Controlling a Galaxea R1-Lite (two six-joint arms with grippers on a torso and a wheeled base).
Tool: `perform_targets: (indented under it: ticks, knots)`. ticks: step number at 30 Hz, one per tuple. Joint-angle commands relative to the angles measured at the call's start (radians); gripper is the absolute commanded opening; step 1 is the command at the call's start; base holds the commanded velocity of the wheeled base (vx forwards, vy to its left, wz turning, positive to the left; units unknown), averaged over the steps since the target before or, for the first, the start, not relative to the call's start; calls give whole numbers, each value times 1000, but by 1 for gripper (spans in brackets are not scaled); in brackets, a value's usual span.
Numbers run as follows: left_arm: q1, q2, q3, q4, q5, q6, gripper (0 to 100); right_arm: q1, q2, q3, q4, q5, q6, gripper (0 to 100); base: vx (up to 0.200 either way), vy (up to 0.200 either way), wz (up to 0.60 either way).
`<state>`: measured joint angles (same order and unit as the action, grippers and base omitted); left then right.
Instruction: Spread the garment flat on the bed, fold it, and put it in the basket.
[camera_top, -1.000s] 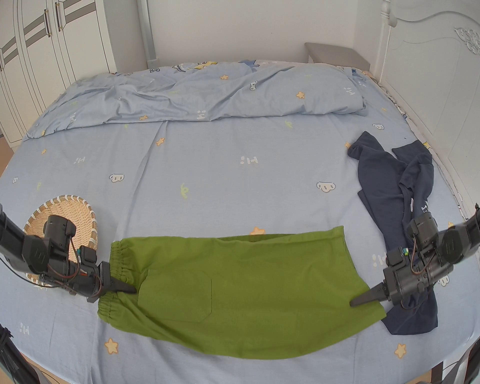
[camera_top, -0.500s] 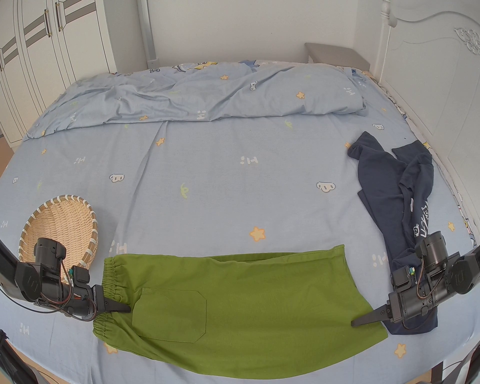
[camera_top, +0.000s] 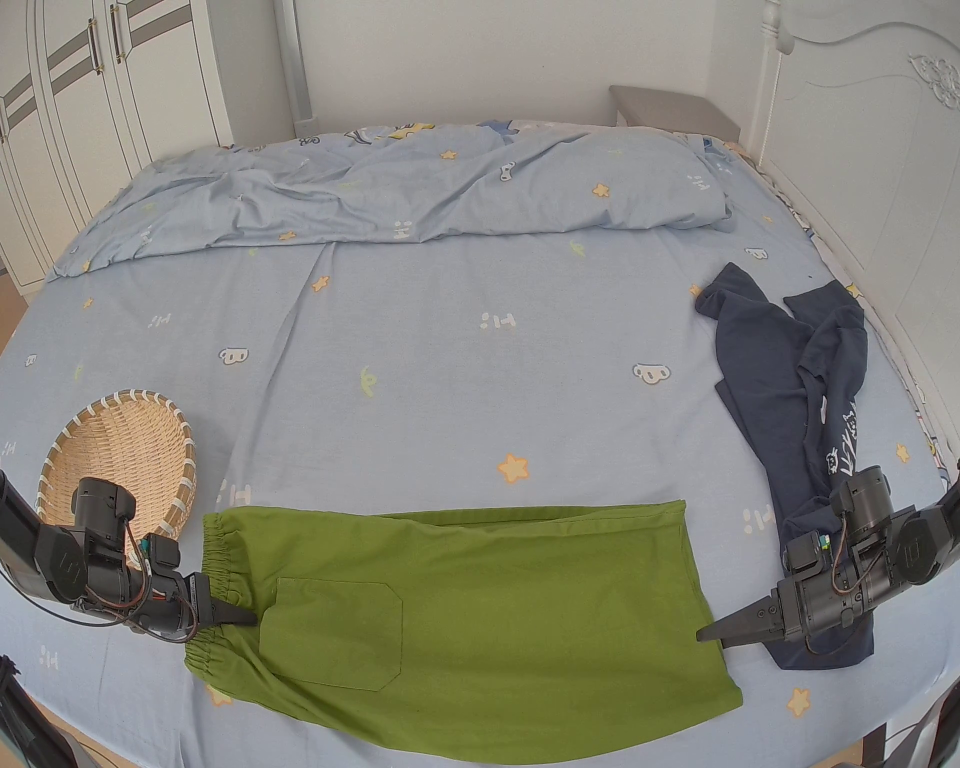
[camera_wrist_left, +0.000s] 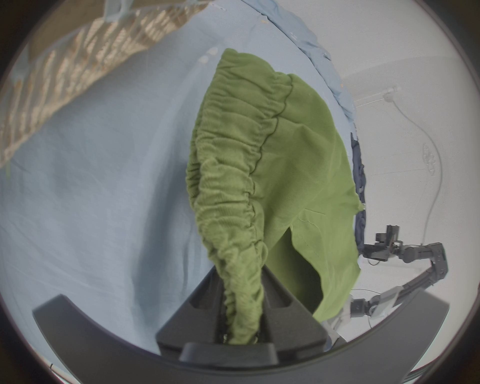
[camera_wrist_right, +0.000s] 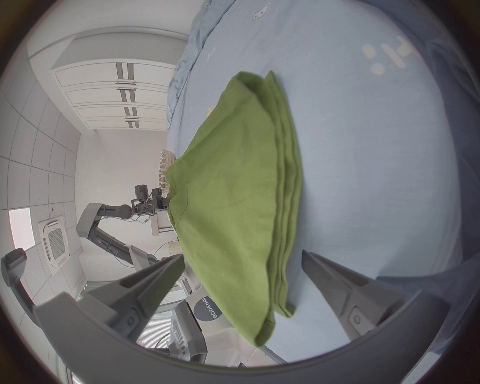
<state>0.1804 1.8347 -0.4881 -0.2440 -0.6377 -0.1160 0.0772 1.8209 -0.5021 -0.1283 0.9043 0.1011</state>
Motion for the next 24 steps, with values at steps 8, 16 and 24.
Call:
perform_targets:
  ticks: [8, 16, 24]
  knots:
    - [-45, -273, -162, 289, 280, -5, 0, -94, -210, -128, 7, -8, 140, 100, 0, 0, 0]
    - [-36, -423, -285, 526, 286, -2, 0, -83, -310, -208, 9, -10, 281, 100, 0, 0, 0]
    - [77, -459, -313, 539, 303, 85, 0, -68, -313, -182, 7, -10, 275, 100, 0, 0, 0]
